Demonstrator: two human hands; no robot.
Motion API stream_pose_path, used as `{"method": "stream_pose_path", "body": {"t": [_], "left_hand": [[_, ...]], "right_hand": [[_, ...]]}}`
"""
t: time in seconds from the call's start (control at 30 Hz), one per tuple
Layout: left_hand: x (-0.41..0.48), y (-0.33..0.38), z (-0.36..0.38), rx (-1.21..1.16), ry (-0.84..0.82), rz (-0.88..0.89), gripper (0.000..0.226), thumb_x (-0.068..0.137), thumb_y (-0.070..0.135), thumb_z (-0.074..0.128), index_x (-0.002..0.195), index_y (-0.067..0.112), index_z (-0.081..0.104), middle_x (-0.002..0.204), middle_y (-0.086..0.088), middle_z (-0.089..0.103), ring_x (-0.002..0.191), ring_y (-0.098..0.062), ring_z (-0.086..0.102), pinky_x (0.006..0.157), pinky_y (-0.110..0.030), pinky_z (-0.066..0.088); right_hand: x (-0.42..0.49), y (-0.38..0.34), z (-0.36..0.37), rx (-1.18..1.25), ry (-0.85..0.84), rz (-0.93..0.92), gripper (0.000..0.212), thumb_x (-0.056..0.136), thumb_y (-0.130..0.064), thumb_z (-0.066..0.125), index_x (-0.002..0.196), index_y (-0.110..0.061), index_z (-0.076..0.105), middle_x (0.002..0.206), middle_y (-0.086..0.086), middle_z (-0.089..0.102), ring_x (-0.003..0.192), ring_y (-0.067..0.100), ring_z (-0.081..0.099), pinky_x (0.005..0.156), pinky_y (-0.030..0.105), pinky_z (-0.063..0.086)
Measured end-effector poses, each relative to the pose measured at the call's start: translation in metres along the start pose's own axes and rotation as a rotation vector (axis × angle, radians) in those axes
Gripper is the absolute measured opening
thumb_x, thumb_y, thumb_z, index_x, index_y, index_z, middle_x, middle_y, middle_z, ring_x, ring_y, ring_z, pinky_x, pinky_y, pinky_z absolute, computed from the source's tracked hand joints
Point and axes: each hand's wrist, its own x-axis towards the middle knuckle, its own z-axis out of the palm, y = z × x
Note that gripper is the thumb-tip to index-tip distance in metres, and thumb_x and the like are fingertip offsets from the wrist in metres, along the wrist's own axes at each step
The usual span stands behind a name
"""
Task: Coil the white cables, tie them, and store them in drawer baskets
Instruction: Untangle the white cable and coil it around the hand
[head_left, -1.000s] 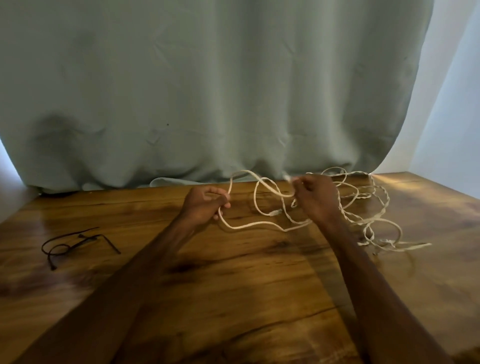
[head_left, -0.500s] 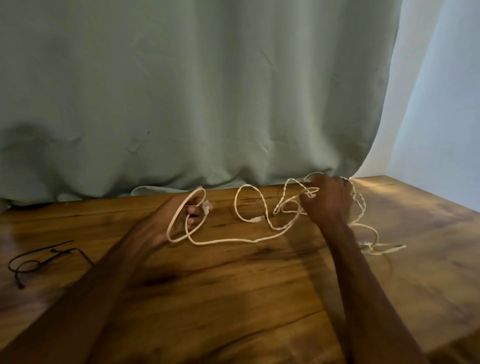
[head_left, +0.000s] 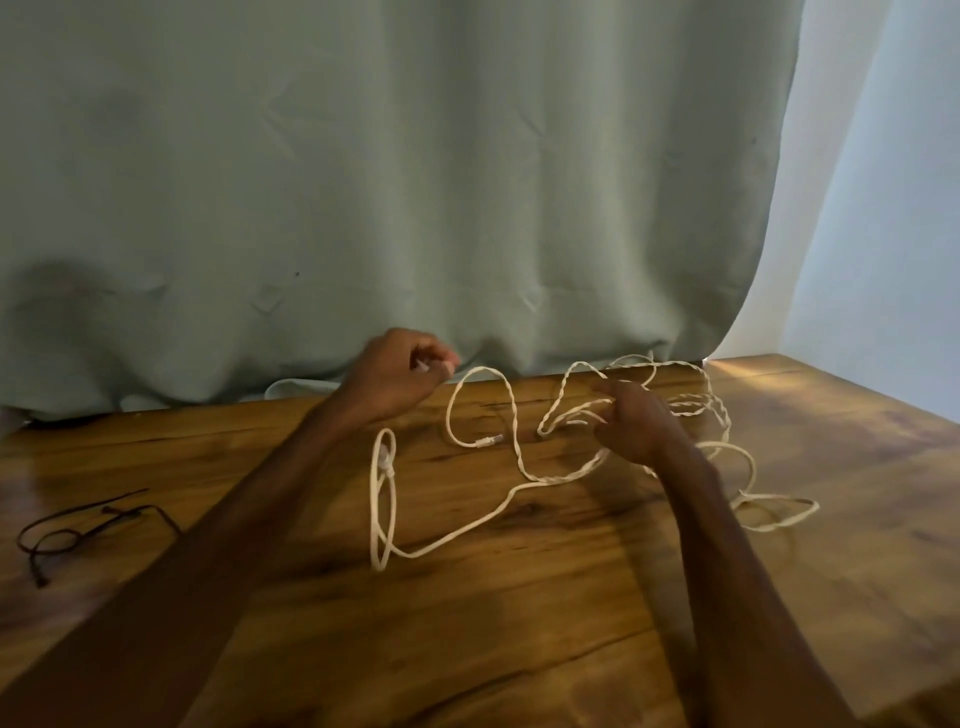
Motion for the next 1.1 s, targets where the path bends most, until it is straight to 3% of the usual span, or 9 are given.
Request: {"method": "stream_pose_path", "body": {"t": [0.1,0.17,0.3,0.43,0.53,0.67,0.83,0.93,1.1], "left_hand": [[0.013,0.040,0.024,-0.008,-0.011,0.162,0.017,0.095,0.021,0.069,0.110,0.021,0.077,0.102,0.009,0.074,0.090,0.000,0.064,0.078,-0.017,0.050],[0.022,0.058,0.048,0.001,-0.140,0.215,0.020,0.091,0.021,0.070,0.110,0.019,0.076,0.099,0.007,0.073,0.089,-0.002,0.066,0.079,-0.020,0.053],[0.033,0.075,0.095,0.217,-0.300,0.331,0.041,0.084,0.040,0.069,0.117,0.017,0.067,0.111,-0.005,0.072,0.102,-0.024,0.067,0.087,-0.038,0.054],[0.049,0.076,0.100,0.190,-0.165,0.358,0.032,0.097,0.041,0.057,0.104,0.014,0.072,0.093,-0.011,0.074,0.088,-0.031,0.071,0.076,-0.043,0.054],[0.061,0.082,0.078,0.001,-0.082,0.254,0.036,0.102,0.040,0.057,0.088,0.015,0.079,0.076,0.000,0.076,0.062,-0.016,0.072,0.068,-0.039,0.061],[0.067,0.103,0.040,-0.480,-0.022,0.049,0.031,0.104,0.026,0.059,0.104,0.000,0.075,0.091,-0.015,0.079,0.069,-0.023,0.077,0.068,-0.033,0.064],[0.071,0.117,0.004,-0.880,-0.047,-0.016,0.030,0.110,0.021,0.043,0.124,0.004,0.064,0.103,-0.015,0.078,0.089,-0.029,0.078,0.072,-0.029,0.063],[0.064,0.116,-0.025,-1.060,-0.005,-0.010,0.031,0.111,0.016,0.038,0.129,0.008,0.062,0.109,-0.014,0.077,0.090,-0.027,0.078,0.070,-0.027,0.061],[0.059,0.096,-0.016,-1.026,-0.067,-0.025,0.038,0.110,0.017,0.034,0.132,0.012,0.065,0.090,-0.005,0.075,0.050,-0.011,0.055,0.039,-0.015,0.038]], "right_hand": [[0.002,-0.002,0.001,0.057,0.081,0.009,0.019,0.080,-0.028,0.074,0.099,-0.027,0.076,0.096,0.003,0.076,0.100,0.030,0.070,0.085,0.041,0.056],[0.000,-0.005,-0.002,0.104,0.165,-0.012,0.014,0.079,-0.028,0.074,0.092,-0.030,0.077,0.087,-0.005,0.076,0.093,0.024,0.072,0.084,0.041,0.057],[-0.006,-0.016,-0.011,0.270,0.418,-0.186,0.026,0.087,-0.014,0.073,0.111,-0.022,0.078,0.101,-0.004,0.080,0.097,0.012,0.075,0.091,0.035,0.057],[-0.012,-0.024,-0.012,0.417,0.574,-0.325,0.036,0.093,-0.008,0.068,0.126,-0.019,0.072,0.113,-0.004,0.077,0.104,0.005,0.071,0.090,0.007,0.047],[-0.008,-0.019,-0.005,0.457,0.660,-0.303,0.051,0.093,-0.014,0.070,0.141,-0.020,0.056,0.105,-0.006,0.076,0.102,0.010,0.070,0.088,0.022,0.046],[0.002,-0.005,0.006,0.353,0.618,-0.144,0.067,0.083,-0.026,0.083,0.142,-0.017,0.053,0.088,-0.008,0.065,0.091,0.018,0.064,0.084,0.035,0.047],[0.011,0.006,0.017,0.204,0.454,0.039,0.022,0.085,-0.034,0.077,0.101,-0.019,0.076,0.076,-0.001,0.072,0.077,0.024,0.071,0.066,0.027,0.038],[0.008,-0.007,0.011,0.266,0.469,0.080,0.020,0.087,-0.035,0.072,0.083,-0.017,0.081,0.069,0.003,0.073,0.071,0.024,0.070,0.062,0.026,0.035],[0.001,-0.016,-0.001,0.456,0.607,-0.028,0.023,0.089,-0.016,0.072,0.112,-0.016,0.073,0.105,0.002,0.073,0.099,0.020,0.068,0.080,0.027,0.045]]}}
